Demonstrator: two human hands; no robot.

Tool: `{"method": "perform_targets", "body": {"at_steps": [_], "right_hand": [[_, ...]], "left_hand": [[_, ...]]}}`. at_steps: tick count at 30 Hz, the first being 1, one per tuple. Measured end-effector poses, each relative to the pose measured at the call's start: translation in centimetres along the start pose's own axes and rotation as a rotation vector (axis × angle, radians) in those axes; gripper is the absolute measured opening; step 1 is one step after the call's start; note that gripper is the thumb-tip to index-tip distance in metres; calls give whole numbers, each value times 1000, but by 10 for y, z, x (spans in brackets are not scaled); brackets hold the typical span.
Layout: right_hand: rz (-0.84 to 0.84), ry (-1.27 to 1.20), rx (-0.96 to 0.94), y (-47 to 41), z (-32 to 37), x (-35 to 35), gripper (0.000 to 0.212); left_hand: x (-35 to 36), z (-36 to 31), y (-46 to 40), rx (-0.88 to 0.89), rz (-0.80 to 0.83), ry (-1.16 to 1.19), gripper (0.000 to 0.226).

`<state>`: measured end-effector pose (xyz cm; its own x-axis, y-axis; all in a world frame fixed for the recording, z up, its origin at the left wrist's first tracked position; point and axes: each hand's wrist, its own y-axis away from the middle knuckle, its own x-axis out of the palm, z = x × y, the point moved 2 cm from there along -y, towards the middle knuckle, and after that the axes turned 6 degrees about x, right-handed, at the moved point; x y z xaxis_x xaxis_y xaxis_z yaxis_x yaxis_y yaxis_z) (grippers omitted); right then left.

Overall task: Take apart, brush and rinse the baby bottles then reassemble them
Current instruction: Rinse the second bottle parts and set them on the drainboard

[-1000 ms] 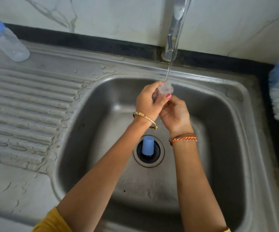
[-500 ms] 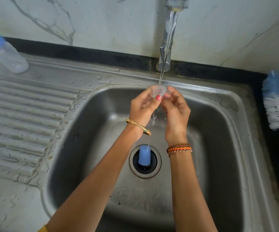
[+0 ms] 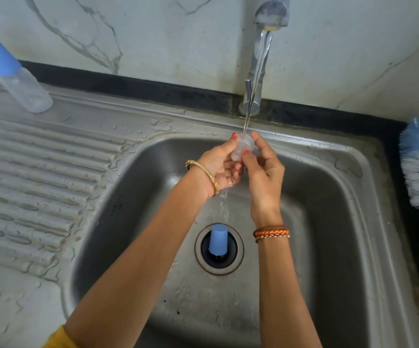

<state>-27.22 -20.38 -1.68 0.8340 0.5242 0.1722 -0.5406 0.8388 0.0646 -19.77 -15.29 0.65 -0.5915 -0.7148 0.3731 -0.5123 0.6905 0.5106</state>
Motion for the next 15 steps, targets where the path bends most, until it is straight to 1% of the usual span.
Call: {"method": "perform_targets", "body": {"at_steps": [2,5,7,8,11,15], "right_hand": [[14,43,-37,0,0,0,30],[-87,219,-141,0,-1,-1,15],[-144,351,-194,0,-3,-2,11],[-144,404,-211,0,-4,-3,10],[-86,555,-218,1,-2,-4,23],[-46,804,-317,4,3,-4,45]], "left_hand": [[1,-2,0,14,-19,-18,34],[2,-3,-1,73,-99,-49,30],[2,-3,-1,152,-155,-93,28],[2,-2,-2,193,-167,-130,28],[1,0,-3,260,-135,-167,28],[-4,2,-6,276,-68,-31,28]]}}
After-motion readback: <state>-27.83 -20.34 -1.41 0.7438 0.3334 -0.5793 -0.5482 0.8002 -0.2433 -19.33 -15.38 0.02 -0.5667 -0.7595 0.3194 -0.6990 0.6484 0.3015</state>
